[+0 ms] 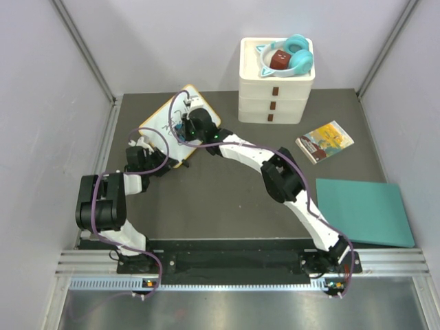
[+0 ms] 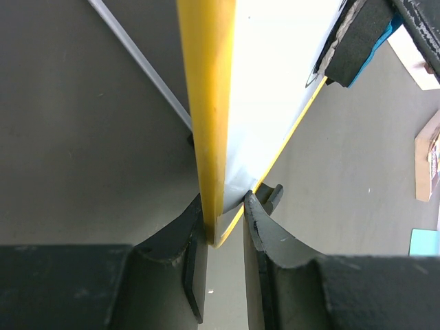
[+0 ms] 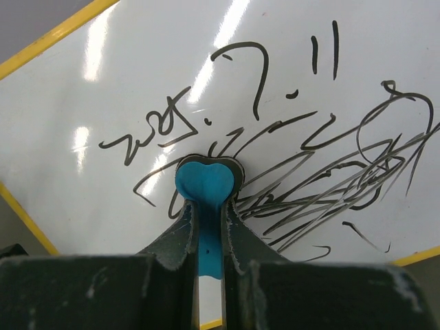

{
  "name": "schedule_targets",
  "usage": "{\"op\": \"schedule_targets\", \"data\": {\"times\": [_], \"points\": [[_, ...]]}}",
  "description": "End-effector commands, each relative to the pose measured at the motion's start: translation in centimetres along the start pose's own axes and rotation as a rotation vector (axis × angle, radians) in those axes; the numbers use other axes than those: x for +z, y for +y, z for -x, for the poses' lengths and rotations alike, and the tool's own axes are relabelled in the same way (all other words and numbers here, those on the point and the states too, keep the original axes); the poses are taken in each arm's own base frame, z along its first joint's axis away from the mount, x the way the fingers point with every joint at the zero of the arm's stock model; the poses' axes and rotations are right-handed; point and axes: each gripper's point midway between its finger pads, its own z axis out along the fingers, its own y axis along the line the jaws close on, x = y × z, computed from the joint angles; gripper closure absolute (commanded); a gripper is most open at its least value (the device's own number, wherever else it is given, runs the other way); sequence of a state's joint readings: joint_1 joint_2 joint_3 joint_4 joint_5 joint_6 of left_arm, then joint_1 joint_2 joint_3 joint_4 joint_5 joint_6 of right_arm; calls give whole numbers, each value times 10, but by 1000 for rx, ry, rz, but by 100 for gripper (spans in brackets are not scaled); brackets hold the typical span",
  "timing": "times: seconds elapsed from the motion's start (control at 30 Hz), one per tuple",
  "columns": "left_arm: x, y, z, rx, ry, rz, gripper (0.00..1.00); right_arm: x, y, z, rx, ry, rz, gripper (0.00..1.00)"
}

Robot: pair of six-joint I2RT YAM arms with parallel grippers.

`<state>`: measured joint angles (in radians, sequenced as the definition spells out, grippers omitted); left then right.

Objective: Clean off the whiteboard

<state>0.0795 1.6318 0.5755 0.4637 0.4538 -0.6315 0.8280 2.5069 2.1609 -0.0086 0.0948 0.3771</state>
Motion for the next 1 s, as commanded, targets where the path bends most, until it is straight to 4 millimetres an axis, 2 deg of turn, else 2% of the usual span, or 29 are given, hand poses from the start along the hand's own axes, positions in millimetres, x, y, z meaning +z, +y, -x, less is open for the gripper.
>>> {"op": "schedule_targets", "data": {"times": [0.0, 0.03, 0.07, 0.1, 0.13, 0.17, 0.2, 0.27, 0.33, 0.4, 0.5, 0.57, 0.63, 0.67, 0.73, 0.77, 0.83, 0.87, 0.97], "points": [[-10, 42, -48, -50, 138, 182, 100, -2, -63, -17, 104, 45, -177, 100], [-10, 42, -47, -48, 135, 180, 100, -6, -69, -9, 137, 31, -182, 100], [-10, 42, -47, -49, 134, 181, 100, -6, -85, -6, 199, 21, -195, 100], [-10, 42, -47, -48, 135, 180, 100, -8, -99, -17, 234, 35, -214, 100], [-10, 43, -48, -50, 137, 182, 100, -11, -104, -9, 267, 12, -205, 100], [-10, 42, -48, -49, 136, 180, 100, -12, -109, -13, 327, 16, -208, 100], [-10, 42, -48, -49, 136, 180, 100, -15, -124, -18, 355, 13, -219, 100], [-10, 42, -48, -46, 136, 179, 100, -17, -128, -21, 384, 20, -221, 100], [-10, 41, -47, -45, 135, 177, 100, -15, -120, -22, 370, 27, -204, 100], [-10, 41, -47, -47, 135, 177, 100, -12, -109, -19, 342, 22, -187, 100], [-10, 42, -47, -47, 135, 179, 100, -9, -76, -22, 284, 31, -142, 100], [-10, 41, -47, -45, 135, 177, 100, -8, -47, -25, 249, 27, -100, 100], [-10, 41, -47, -43, 135, 175, 100, -6, -31, -34, 230, 40, -80, 100], [-10, 41, -47, -45, 135, 175, 100, -7, -12, -43, 221, 49, -50, 100], [-10, 41, -47, -43, 138, 173, 100, -6, 8, -51, 221, 56, -10, 100], [-10, 41, -47, -42, 138, 174, 100, -7, 25, -55, 220, 60, 22, 100], [-10, 42, -48, -43, 138, 175, 100, -8, 42, -63, 214, 76, 52, 100], [-10, 41, -47, -43, 135, 174, 100, -10, 60, -66, 207, 80, 85, 100], [-10, 41, -48, -39, 137, 173, 100, -16, 84, -64, 191, 77, 125, 100]]}}
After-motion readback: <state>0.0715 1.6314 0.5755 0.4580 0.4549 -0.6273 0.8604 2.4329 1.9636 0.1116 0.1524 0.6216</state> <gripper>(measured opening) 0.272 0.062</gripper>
